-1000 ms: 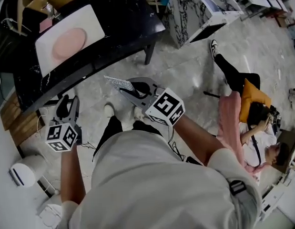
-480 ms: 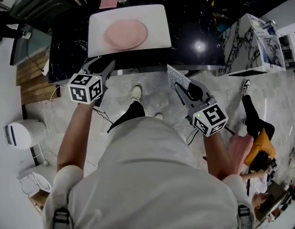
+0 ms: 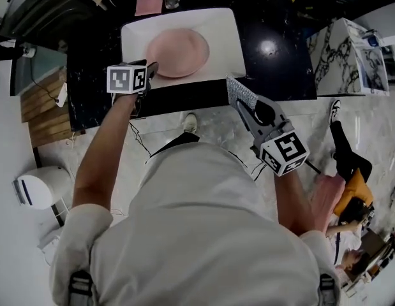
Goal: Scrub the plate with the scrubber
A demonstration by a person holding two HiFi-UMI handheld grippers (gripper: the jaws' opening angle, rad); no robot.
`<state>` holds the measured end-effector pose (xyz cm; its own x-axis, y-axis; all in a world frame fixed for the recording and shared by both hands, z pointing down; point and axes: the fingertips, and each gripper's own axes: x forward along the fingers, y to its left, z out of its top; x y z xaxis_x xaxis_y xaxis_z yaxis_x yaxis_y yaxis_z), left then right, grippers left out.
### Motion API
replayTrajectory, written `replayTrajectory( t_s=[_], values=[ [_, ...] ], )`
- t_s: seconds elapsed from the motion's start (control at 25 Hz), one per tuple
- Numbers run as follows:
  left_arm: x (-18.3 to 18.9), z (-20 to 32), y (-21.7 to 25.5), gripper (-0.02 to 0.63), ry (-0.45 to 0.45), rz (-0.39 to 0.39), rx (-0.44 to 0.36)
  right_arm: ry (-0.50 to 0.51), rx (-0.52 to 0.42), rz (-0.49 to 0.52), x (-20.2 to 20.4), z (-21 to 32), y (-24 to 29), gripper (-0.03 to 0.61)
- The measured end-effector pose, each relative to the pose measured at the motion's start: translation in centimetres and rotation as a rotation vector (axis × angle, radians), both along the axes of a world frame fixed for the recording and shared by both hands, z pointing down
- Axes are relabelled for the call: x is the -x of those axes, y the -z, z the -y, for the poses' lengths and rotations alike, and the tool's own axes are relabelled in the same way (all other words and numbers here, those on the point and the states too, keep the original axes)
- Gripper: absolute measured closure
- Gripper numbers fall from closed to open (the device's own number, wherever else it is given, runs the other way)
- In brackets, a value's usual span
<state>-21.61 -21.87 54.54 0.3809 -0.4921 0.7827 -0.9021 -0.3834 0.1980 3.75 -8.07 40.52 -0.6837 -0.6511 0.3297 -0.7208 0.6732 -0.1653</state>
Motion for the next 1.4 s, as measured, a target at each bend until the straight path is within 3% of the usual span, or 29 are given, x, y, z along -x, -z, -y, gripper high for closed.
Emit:
replayTrajectory(
  t_s=[0.12, 0.4, 0.88, 1.16, 1.4],
  values=[
    [0.8, 1.6, -2.1, 0.443, -0.004, 0.04, 0.057, -0.013, -0.001, 0.001, 0.8, 2.0, -0.2, 0.502],
    [0.9, 5.1, -5.6, 0.442, -0.075, 0.099, 0.11, -0.02, 0.011, -0.022, 3.1, 5.0, -1.2, 0.502],
    [1.4, 12.2, -9.2, 0.444, -0.232, 0.224, 0.101, -0.058, 0.063, -0.055, 4.0, 7.0, -2.6, 0.502],
    [1.4, 14.6, -11.7, 0.445, -0.283, 0.247, 0.136, -0.106, 0.072, -0.085, 3.5, 7.8, -3.4, 0.502],
    [1.2, 15.9, -13.7, 0.448, -0.327, 0.311, 0.153, -0.144, 0.081, -0.103, 2.8, 7.8, -3.4, 0.502]
  ],
)
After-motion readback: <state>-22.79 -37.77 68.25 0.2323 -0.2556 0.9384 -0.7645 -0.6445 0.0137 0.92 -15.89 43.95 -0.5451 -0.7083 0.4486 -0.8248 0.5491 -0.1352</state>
